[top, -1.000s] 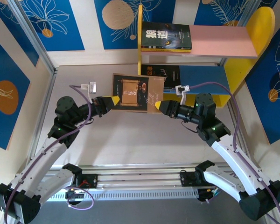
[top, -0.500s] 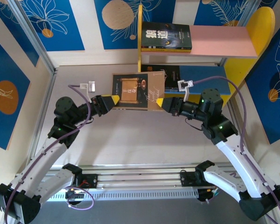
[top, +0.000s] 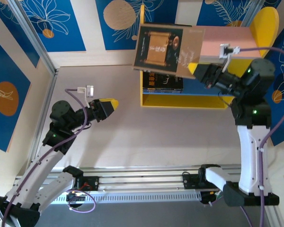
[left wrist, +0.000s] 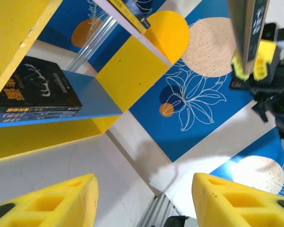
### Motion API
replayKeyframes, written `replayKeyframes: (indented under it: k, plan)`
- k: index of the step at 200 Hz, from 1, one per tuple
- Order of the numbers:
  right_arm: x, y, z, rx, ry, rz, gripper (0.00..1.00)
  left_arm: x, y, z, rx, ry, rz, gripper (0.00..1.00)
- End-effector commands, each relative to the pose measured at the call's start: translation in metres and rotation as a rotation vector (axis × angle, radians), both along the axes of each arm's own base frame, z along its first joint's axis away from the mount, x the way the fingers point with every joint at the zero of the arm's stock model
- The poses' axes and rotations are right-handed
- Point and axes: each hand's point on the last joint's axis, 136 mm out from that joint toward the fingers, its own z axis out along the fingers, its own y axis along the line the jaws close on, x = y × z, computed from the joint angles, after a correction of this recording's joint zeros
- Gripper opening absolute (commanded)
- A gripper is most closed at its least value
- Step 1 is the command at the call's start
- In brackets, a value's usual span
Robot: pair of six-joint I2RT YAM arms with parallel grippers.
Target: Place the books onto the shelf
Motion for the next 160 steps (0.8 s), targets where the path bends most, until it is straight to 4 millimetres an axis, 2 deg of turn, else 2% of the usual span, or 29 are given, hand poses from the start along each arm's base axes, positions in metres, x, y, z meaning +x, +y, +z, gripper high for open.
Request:
replayKeyframes:
  k: [1, 17, 38, 81, 160]
  plan:
    - [0.006, -0.004, 0.028, -0.004, -0.053, 0.088, 0.00, -0.008, 0.005, 0.014, 0.017, -0.045, 0.014, 0.55]
    - [0.023, -0.011, 0.039, -0.013, -0.055, 0.103, 0.00, -0.010, 0.007, 0.012, 0.031, -0.041, 0.023, 0.55]
    - [0.051, -0.022, 0.044, -0.023, -0.042, 0.095, 0.00, -0.012, 0.008, 0.011, 0.038, -0.033, 0.026, 0.55]
    - [0.095, -0.035, 0.040, -0.027, -0.002, 0.132, 0.00, -0.013, 0.009, 0.005, 0.046, -0.015, 0.031, 0.55]
    - [0.139, -0.041, 0.020, -0.025, 0.057, 0.161, 0.00, -0.013, 0.010, 0.000, 0.057, -0.006, 0.039, 0.55]
